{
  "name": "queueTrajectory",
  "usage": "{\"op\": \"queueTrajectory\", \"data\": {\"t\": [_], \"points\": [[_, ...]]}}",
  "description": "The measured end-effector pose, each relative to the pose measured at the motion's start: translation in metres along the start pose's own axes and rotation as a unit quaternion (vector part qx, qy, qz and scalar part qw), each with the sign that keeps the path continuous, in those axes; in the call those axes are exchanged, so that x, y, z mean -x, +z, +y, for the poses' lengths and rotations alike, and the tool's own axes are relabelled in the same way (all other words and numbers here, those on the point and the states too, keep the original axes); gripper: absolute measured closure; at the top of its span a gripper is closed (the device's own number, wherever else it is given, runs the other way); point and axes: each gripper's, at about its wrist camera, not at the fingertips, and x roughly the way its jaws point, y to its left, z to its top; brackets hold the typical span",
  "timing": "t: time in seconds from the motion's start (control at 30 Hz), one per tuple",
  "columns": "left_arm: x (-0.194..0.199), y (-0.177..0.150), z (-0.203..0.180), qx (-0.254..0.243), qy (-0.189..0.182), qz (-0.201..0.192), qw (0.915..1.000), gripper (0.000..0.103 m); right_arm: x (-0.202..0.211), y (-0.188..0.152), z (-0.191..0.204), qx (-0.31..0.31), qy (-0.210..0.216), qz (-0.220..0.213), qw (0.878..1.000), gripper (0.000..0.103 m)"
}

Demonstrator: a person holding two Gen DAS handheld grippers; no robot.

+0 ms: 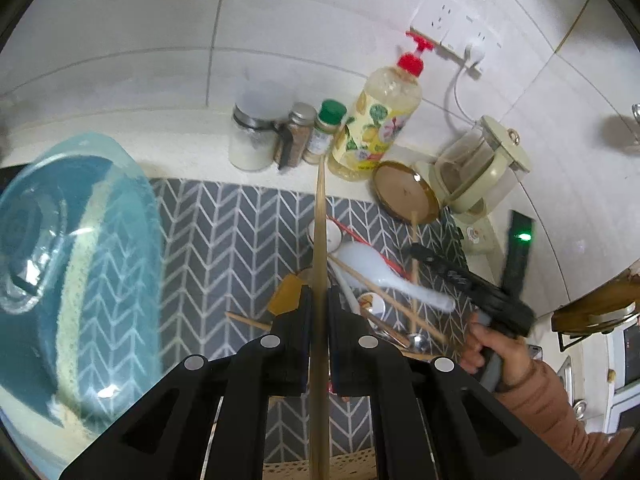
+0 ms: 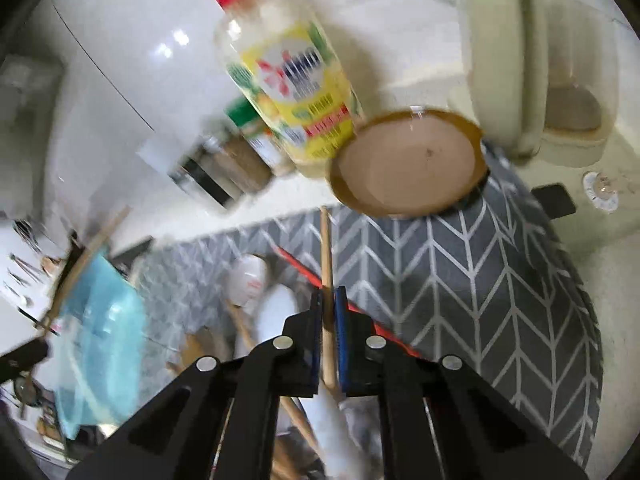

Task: Organize utensils
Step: 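Carry both chopsticks into the blue basin and open both tools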

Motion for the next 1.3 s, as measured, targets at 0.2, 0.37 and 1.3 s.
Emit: {"op": "queueTrajectory", "data": {"t": [0.2, 0.37, 1.3], "points": [[0.037, 0.008, 0.023, -0.002, 0.007, -0.038, 0.9993, 0.095, 0.051, 0.016, 0.044, 0.01, 0.031, -0.077, 0.996, 0.096], [0.063, 0.011, 0.052, 0.003, 0.017, -0.062, 0.9979, 0.095, 0.085, 0.025, 0.086, 0.03, 0.056, -0.121, 0.991, 0.097], [0.035, -0.031, 0.235, 0.055, 0.097, -0.017, 0.9936, 0.087, -0.087, -0.06, 0.316, 0.079, 0.119, 0.172, 0.975, 0.094]]}}
